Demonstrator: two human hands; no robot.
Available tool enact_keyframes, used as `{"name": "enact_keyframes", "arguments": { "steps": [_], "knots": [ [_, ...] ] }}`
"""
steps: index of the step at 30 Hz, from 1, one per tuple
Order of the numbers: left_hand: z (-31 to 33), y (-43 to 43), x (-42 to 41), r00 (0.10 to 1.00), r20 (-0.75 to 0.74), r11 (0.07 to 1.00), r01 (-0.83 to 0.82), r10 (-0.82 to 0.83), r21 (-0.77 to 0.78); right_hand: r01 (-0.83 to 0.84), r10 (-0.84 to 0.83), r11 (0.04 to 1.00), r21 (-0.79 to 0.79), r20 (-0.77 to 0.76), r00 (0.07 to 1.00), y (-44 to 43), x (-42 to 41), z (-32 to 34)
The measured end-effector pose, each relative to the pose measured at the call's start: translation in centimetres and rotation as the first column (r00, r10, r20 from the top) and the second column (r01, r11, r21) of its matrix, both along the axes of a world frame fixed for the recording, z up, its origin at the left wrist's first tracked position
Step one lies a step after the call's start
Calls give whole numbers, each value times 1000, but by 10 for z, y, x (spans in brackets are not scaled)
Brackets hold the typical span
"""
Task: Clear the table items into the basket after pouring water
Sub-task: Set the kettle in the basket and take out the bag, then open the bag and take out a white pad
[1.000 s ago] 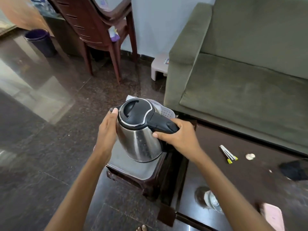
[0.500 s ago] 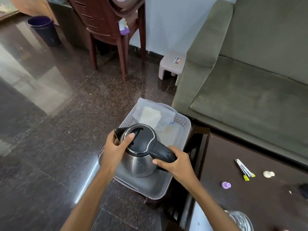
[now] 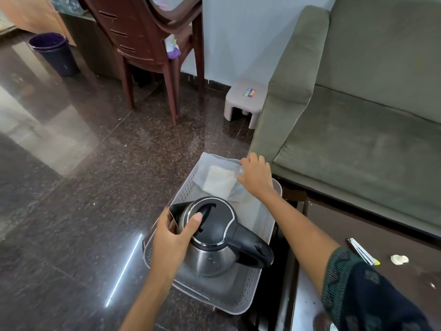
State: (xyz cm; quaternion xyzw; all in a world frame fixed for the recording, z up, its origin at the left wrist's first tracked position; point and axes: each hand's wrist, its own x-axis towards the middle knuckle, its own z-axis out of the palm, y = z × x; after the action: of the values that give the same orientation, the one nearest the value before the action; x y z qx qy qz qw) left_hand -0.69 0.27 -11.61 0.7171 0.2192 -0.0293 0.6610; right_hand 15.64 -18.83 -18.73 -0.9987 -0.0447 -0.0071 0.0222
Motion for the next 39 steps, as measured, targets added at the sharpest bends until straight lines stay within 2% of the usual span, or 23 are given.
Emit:
{"name": "enact_keyframes", "arguments": {
  "steps": [2,5,7,9,12,14,16,17,18,20,22,24,26,28,30,34,37,39],
  "knots": [
    [0,0,0,1000,-8,1000,6,-6,-4,-1,5,998,-57,79,997,3,1,-7],
    [-1,0,0,1000,6,1000,9,-8,-7,7,-2,999,-52,88,996,4,1,-10],
    [2,0,-1,1000,5,1000,26,-25,-13,25,-32,998,61,115,993,2,-1,-6],
    [5,2,-2,998,-23,998,54,-54,-13,16,-50,971,240,135,990,-5,-6,3],
    [20,-1,-2,996,-42,996,84,-83,15,3,-64,877,480,109,992,-20,-22,22],
    [36,-12,0,1000,11,990,9,-11,139,45,-125,773,632,83,989,-36,-40,40],
    [61,-31,-1,977,208,944,-106,41,313,77,-185,637,767,56,981,-54,-61,62],
    [74,-50,-3,943,331,934,-144,29,328,87,-214,570,817,46,976,-69,-76,74],
    [85,-67,-4,908,419,944,-143,6,297,94,-239,505,858,35,970,-80,-89,85],
    [98,-117,-8,887,459,985,-42,-38,164,106,-304,377,920,15,953,-111,-123,106],
    [94,-171,-12,922,371,994,110,-112,27,111,-366,248,962,-13,931,-144,-160,120],
    [79,-224,-19,955,207,957,247,-214,-150,110,-417,150,983,-38,908,-182,-195,126],
    [60,-265,-30,929,97,872,368,-356,-324,109,-438,101,989,-54,897,-215,-226,123],
    [40,-307,-47,886,75,807,450,-458,-382,127,-458,82,989,-76,886,-251,-256,116],
    [20,-347,-65,882,25,796,437,-471,-418,174,-468,40,984,-135,873,-289,-285,106],
    [-16,-407,-86,824,-116,750,435,-554,-498,244,-381,-177,953,-295,876,-349,-320,81],
    [-42,-431,-90,744,-172,656,425,-646,-624,302,-388,-298,905,-404,828,-379,-331,57],
    [-59,-439,-92,688,-161,561,408,-707,-720,350,-379,-348,869,-473,795,-392,-336,39]
  ]
}}
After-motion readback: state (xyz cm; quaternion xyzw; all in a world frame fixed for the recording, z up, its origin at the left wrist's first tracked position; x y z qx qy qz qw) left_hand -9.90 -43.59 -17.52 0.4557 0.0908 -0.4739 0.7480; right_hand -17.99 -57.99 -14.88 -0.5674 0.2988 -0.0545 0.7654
